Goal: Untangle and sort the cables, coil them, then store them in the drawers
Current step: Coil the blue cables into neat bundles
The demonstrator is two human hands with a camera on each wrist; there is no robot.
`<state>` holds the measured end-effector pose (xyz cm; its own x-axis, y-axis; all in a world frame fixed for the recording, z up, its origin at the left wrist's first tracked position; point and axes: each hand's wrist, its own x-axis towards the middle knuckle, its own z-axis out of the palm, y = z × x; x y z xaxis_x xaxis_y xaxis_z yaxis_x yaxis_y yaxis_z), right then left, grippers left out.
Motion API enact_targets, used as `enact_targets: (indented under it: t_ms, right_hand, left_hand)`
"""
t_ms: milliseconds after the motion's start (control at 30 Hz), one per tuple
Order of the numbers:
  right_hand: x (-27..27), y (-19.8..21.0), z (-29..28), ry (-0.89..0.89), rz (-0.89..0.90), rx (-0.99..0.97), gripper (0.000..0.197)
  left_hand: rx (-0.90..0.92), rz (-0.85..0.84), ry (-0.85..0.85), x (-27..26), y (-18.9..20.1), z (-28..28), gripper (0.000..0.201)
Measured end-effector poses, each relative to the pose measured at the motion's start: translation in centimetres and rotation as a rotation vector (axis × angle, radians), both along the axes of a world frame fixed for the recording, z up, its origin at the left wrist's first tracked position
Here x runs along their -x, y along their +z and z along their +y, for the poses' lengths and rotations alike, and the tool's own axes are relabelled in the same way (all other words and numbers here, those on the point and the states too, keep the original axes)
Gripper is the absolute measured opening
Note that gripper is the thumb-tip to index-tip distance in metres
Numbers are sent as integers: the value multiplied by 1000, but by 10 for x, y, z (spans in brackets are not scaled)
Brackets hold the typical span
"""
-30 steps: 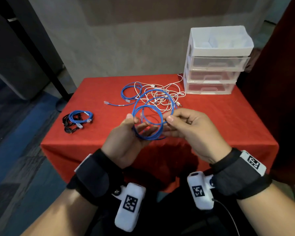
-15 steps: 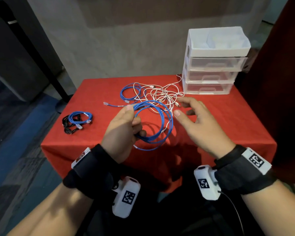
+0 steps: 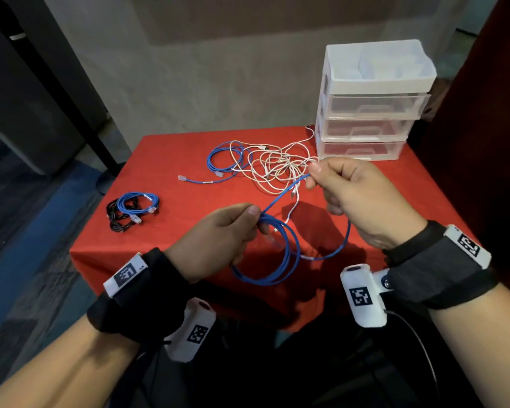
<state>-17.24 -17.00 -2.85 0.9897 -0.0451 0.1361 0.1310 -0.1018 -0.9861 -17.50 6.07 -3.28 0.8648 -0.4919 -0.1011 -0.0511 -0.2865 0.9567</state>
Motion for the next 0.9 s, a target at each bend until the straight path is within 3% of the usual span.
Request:
enact_targets:
  t_ms: [167,267,467,733,833,900]
  right_hand:
    - [-4,5,-7,-102,-29,-98,35]
    - [0,1,-6,-62,12,-105,31]
    - [16,-17,-10,173,119,148,25]
    - [23,-47,-31,232,93,600,22]
    - [25,-52,-31,240,158,517,21]
    - [27,-39,-27,246,179,295,20]
  left_hand:
    - [-53,-49,-4,-5,-2,2,39]
    - [-4,-48,88,-7,-7,2,38]
    - [159,-53,286,-8,-13,0,35]
    - [310,-215,623,-42,5,28,35]
    - [278,-240,649,-46,-2,32,35]
    - [227,-267,655,-48,-11,34,35]
